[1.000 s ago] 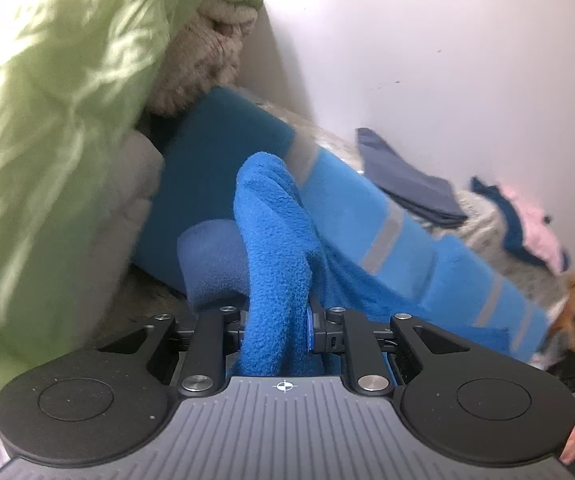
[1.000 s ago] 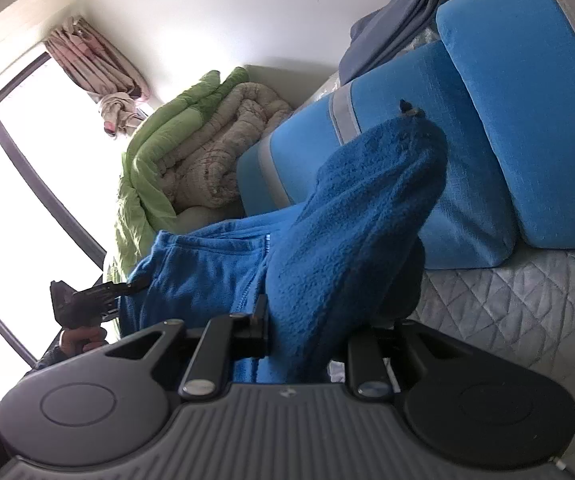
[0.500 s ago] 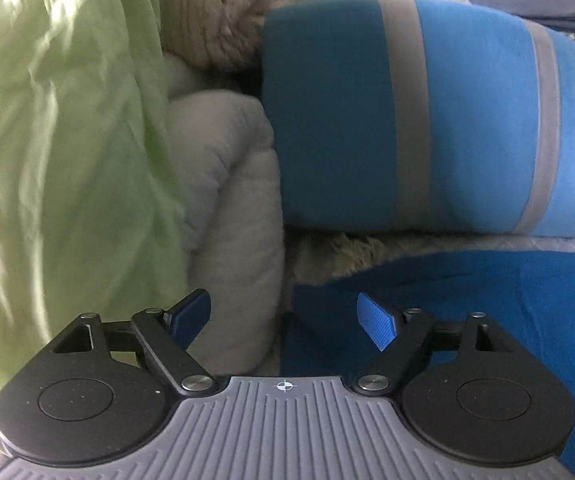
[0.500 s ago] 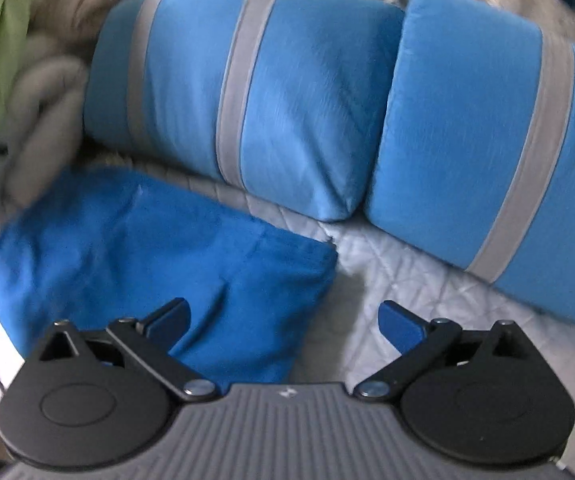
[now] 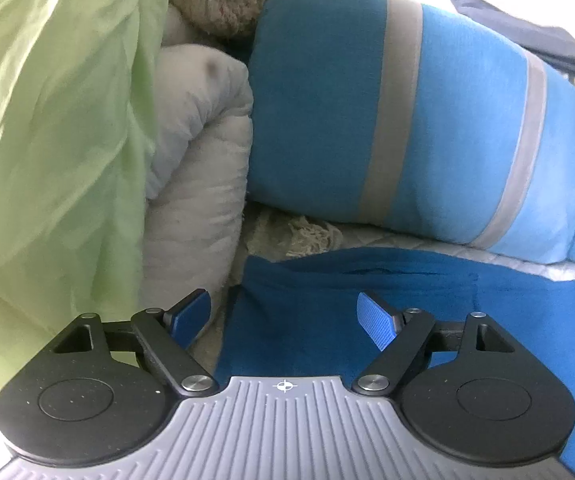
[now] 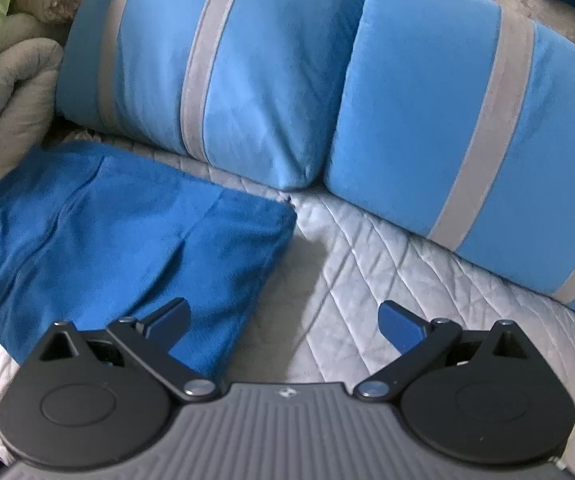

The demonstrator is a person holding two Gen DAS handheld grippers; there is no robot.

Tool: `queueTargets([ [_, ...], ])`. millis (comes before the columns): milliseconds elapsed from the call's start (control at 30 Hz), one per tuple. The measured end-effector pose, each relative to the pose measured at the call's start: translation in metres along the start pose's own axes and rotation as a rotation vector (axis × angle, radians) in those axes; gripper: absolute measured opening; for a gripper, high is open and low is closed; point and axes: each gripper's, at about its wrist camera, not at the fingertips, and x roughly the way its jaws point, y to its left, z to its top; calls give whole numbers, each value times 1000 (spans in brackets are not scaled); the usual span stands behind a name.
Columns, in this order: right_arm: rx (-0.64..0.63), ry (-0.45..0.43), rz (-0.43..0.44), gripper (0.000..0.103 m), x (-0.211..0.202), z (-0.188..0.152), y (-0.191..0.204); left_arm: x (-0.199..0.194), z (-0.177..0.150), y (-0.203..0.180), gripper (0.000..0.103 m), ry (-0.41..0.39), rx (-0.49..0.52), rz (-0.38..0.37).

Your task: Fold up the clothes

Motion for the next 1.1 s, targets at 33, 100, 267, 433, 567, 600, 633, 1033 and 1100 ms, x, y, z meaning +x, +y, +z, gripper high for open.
queueTargets([
  [33,-2,3,-4,103,0,-4,-1,2,-1,1,81,2,-10,-10],
  [100,-6,11,-9,103,2,-12,-2,5,-3,4,81,10,-28,-37],
  [267,15,42,-15,103,12,-36,-8,18,-9,7,81,48,-52,-112],
  [433,71,80,-16,103,28,-67,-15,31,-16,12,81,60,-107,-154],
  [567,126,92,1,103,39,-92,-19,43,-22,11,81,71,-120,-166],
  [600,137,94,2,103,40,-97,-20,46,-23,10,81,75,-120,-168],
  [633,149,97,-8,103,43,-102,-23,49,-25,10,81,77,-121,-170],
  [1033,219,139,-23,103,63,-131,-38,90,-35,17,81,60,-179,-188],
  [1100,201,145,-25,103,64,-131,-37,96,-37,16,81,53,-169,-181],
])
